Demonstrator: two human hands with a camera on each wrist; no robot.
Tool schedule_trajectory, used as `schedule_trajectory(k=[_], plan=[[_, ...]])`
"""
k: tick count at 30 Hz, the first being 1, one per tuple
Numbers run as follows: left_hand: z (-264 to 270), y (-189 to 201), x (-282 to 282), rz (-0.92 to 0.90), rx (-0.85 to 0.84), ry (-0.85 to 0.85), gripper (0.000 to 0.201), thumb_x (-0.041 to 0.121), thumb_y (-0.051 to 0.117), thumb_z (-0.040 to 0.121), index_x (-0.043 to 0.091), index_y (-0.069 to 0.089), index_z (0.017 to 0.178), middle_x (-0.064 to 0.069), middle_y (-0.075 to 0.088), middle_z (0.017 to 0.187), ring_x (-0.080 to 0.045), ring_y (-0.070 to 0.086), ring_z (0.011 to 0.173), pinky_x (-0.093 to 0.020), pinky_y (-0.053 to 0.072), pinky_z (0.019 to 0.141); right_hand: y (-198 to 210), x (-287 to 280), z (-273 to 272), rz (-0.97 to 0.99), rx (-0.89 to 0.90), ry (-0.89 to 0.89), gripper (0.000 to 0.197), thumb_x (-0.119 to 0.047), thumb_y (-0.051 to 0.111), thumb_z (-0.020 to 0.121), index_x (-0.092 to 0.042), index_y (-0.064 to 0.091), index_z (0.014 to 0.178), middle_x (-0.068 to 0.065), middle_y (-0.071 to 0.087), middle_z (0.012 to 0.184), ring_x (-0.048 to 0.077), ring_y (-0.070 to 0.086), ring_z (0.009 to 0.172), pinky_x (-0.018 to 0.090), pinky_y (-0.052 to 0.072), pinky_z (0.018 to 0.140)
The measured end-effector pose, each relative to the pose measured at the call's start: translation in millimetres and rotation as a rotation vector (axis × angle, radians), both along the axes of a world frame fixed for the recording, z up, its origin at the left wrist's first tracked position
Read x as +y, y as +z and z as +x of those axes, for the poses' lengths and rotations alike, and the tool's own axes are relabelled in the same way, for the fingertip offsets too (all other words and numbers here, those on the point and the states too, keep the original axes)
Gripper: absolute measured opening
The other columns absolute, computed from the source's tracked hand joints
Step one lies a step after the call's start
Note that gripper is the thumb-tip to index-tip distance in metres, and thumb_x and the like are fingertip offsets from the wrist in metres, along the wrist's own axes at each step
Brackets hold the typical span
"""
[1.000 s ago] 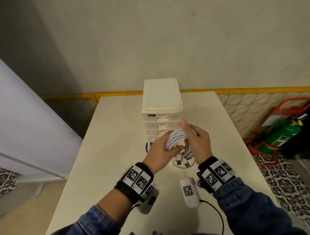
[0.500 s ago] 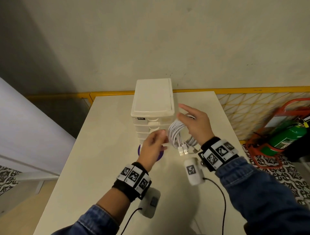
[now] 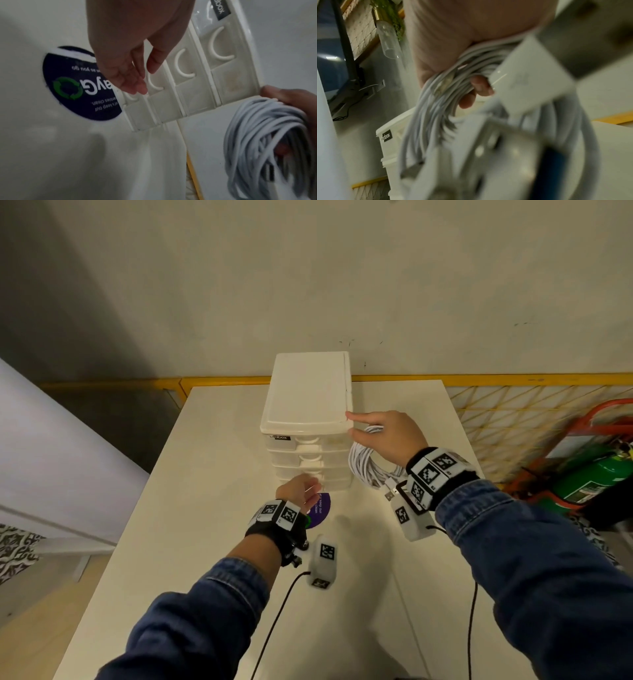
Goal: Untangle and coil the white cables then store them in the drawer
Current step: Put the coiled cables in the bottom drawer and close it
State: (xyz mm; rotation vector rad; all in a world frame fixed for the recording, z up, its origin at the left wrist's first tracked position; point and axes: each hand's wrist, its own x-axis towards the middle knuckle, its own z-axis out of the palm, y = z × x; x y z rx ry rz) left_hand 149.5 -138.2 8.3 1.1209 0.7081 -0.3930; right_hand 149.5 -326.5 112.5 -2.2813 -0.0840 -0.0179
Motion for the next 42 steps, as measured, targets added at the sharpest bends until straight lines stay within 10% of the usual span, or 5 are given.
schedule_trajectory(k=[11, 42], plan=[[0, -6, -1, -0.006, -0.036, 0.018, 0.011, 0.008, 0.056, 0.09, -0.001, 0.056, 0.085, -0.006, 0.068, 0.056, -0.011, 0.065, 0.052, -0.017, 0.049, 0.042, -14, 3, -2, 0.13, -0.033, -0.022, 0.035, -0.04, 0.065, 0.081, -0.041, 0.06, 0.116, -0.008, 0.061, 0.127, 0.006, 0.053, 0.12, 0.02, 0.038, 0.1], [-112, -10, 42, 0.157, -0.103, -0.288, 0.012, 0.013, 0.062, 0.087, 0.005, 0.063, 0.078, -0.003, 0.067, 0.056, -0.01, 0.062, 0.047, -0.019, 0.051, 0.05, -23, 18, -14, 0.181, -0.065, -0.13, 0.036, -0.05, 0.06, 0.082, -0.048, 0.055, 0.117, -0.01, 0.057, 0.131, 0.009, 0.05, 0.123, 0.02, 0.038, 0.101]])
